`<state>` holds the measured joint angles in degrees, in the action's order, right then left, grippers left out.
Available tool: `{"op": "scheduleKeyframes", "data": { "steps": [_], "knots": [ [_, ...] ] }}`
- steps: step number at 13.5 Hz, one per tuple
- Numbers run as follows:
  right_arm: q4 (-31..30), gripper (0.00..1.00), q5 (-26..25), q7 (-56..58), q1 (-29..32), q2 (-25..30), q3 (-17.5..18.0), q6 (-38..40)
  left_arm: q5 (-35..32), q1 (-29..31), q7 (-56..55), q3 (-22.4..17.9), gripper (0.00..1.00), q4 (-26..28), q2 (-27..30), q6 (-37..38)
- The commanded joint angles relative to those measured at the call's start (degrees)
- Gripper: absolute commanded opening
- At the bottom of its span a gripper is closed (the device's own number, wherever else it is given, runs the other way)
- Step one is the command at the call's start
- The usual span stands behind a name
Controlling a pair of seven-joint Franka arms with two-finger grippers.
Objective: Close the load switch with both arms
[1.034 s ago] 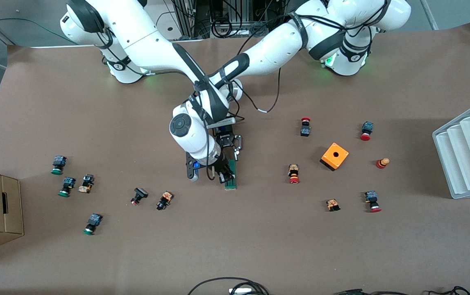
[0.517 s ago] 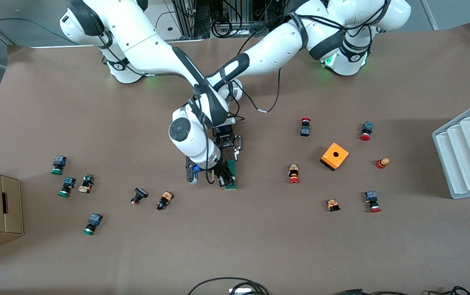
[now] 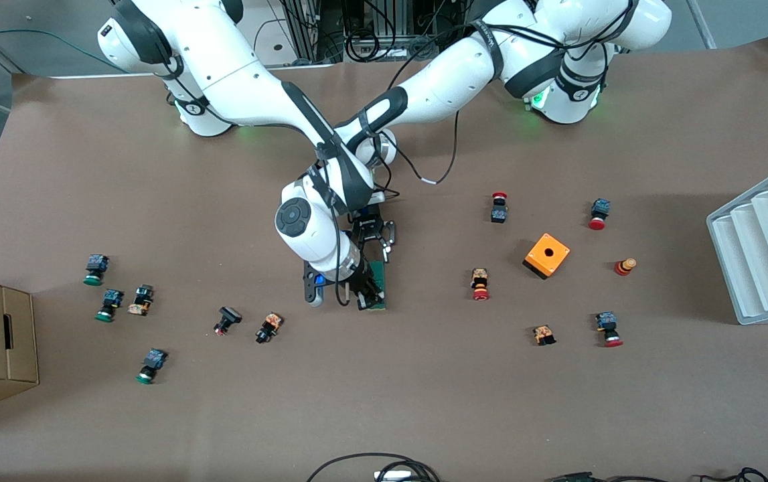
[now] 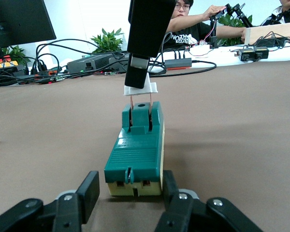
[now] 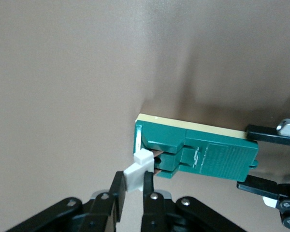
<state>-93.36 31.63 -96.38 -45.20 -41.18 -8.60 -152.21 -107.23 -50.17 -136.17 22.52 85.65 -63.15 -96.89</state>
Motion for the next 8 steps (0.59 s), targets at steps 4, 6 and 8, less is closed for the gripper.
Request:
{"op": "scheduleKeyframes", "data": {
  "steps": [4,6,8],
  "knots": [
    [7.7,0.2,1.3,2.2,1.5,-8.1,-0.4,-3.7,-0.2,0.4,1.2,0.2,0.61,-0.8,-0.9,-2.1],
    [7.7,0.2,1.3,2.2,2.0,-7.9,-0.4,-3.6,-0.1,0.3,1.2,0.2,0.61,-0.7,-0.9,-2.1],
    [7.7,0.21,1.3,1.8,2.0,-7.6,-0.3,-3.2,-0.1,0.4,1.1,0.2,0.61,-0.6,-0.9,-2.2]
  ]
}}
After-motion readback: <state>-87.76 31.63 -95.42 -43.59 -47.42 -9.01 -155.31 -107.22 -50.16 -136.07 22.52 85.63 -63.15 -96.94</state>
